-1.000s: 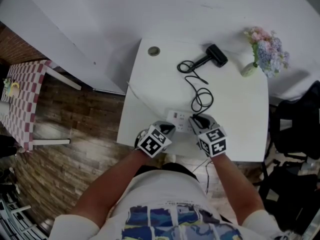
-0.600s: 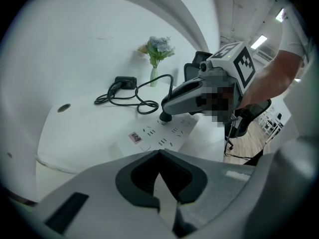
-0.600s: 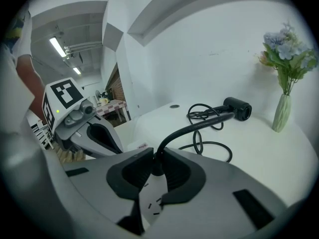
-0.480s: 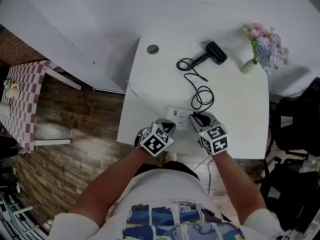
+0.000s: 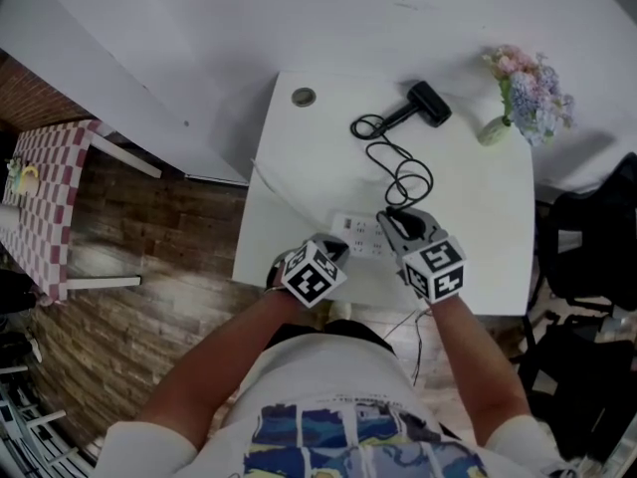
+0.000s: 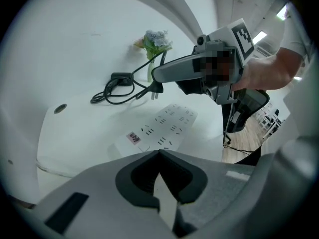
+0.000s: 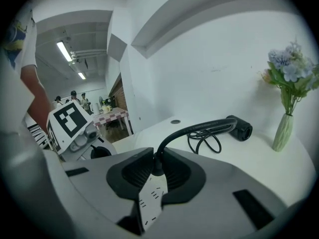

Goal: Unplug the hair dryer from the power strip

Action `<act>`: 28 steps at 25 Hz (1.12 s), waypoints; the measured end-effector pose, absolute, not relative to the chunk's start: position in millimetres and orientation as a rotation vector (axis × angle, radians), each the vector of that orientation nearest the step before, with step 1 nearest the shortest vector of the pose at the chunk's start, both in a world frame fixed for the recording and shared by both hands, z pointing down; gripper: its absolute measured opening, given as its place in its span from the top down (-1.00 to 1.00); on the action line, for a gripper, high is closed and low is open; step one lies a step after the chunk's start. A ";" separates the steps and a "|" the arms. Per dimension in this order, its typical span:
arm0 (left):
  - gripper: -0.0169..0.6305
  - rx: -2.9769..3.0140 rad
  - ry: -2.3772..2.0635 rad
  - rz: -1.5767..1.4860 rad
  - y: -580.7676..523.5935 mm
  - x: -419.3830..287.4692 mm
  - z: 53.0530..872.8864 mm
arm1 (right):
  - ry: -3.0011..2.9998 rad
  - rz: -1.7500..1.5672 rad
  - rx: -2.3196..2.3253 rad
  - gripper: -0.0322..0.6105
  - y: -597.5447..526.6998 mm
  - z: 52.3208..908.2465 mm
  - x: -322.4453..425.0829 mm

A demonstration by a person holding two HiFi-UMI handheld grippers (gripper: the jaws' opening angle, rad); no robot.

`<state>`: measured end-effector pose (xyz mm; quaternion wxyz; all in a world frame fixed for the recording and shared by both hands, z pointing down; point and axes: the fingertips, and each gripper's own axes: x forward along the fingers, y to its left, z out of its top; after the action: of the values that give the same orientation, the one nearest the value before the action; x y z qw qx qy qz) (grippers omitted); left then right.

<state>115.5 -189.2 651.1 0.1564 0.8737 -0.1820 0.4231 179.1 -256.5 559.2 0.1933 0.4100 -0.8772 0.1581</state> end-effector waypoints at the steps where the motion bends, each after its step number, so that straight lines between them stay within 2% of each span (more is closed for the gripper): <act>1: 0.94 2.504 -0.524 1.207 -188.8 115.9 651.0 | -2.466 0.445 1.142 0.75 -256.9 556.5 179.0; 11: 0.94 2.535 -0.577 1.118 -189.1 114.6 648.8 | -2.484 0.515 1.162 0.73 -247.9 546.0 189.1; 21: 0.94 2.520 -0.647 0.826 -184.8 105.1 608.9 | -2.516 0.539 1.173 0.73 -239.3 531.3 195.5; 28: 0.94 2.490 -0.668 0.765 -176.7 96.5 597.9 | -2.521 0.540 1.173 0.73 -236.0 526.5 195.4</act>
<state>96.5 -176.7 597.9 0.2242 0.9024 -0.2420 0.2772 195.4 -236.0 526.5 0.1541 0.4091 -0.8794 0.1885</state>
